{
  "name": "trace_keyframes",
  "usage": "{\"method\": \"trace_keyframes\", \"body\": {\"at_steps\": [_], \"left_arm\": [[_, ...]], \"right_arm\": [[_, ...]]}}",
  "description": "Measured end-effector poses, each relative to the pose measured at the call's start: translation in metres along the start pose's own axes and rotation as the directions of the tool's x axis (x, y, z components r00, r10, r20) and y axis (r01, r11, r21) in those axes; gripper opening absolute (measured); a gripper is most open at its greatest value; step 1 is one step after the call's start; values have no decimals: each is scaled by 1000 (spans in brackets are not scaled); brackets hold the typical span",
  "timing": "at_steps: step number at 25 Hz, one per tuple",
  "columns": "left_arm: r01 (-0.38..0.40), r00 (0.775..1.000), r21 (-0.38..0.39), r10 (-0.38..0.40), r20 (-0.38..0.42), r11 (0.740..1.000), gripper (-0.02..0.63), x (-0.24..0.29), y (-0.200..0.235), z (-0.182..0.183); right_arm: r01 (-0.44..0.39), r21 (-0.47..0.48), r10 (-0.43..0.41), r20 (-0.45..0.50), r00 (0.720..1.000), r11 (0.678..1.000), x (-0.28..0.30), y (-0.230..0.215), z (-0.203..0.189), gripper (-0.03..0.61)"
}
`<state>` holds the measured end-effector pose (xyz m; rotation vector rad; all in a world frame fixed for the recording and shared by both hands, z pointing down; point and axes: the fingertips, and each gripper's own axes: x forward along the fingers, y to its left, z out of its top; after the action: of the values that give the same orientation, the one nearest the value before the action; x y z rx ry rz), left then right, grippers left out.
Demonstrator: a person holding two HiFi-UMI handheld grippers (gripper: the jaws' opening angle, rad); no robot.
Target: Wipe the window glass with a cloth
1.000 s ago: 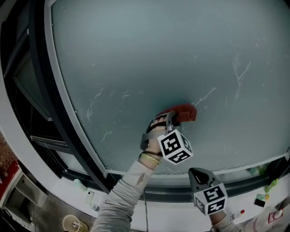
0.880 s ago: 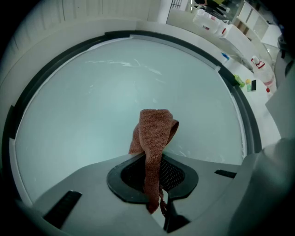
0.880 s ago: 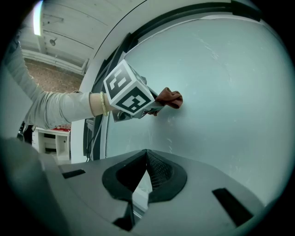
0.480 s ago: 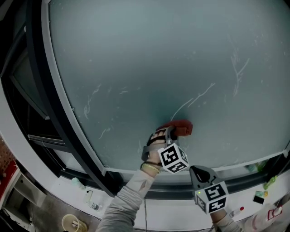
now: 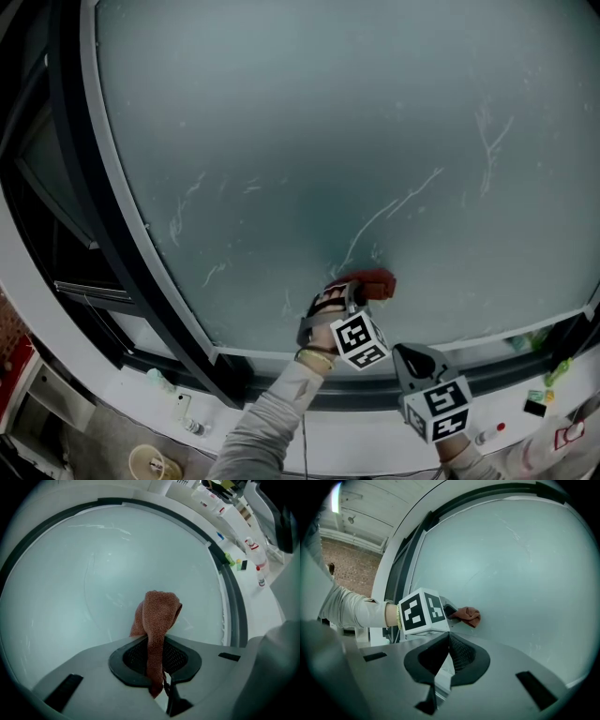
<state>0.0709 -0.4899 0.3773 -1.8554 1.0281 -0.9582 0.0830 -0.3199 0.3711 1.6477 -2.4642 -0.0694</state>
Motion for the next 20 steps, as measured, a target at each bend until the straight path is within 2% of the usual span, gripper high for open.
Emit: {"method": "trace_keyframes", "body": {"at_steps": [7, 9, 12, 15, 20], "left_arm": [[27, 999, -18, -27, -17, 999, 52, 3, -12, -6], [32, 999, -56, -32, -3, 998, 52, -2, -11, -3], [39, 999, -155, -34, 38, 987, 52, -18, -6, 1], [57, 995, -290, -33, 89, 955, 52, -36, -3, 3], [96, 986, -490, -17, 164, 866, 52, -74, -8, -2]], "right_arm": [[11, 7, -10, -7, 1000, 1000, -6, -3, -4, 6], [13, 13, -13, -7, 1000, 1000, -8, -4, -6, 6], [17, 23, -17, -10, 1000, 1000, -10, -6, -10, 6], [20, 30, -19, -18, 1000, 999, -10, -7, -15, 6], [16, 40, -14, -34, 999, 999, -11, -4, -23, 6]]}}
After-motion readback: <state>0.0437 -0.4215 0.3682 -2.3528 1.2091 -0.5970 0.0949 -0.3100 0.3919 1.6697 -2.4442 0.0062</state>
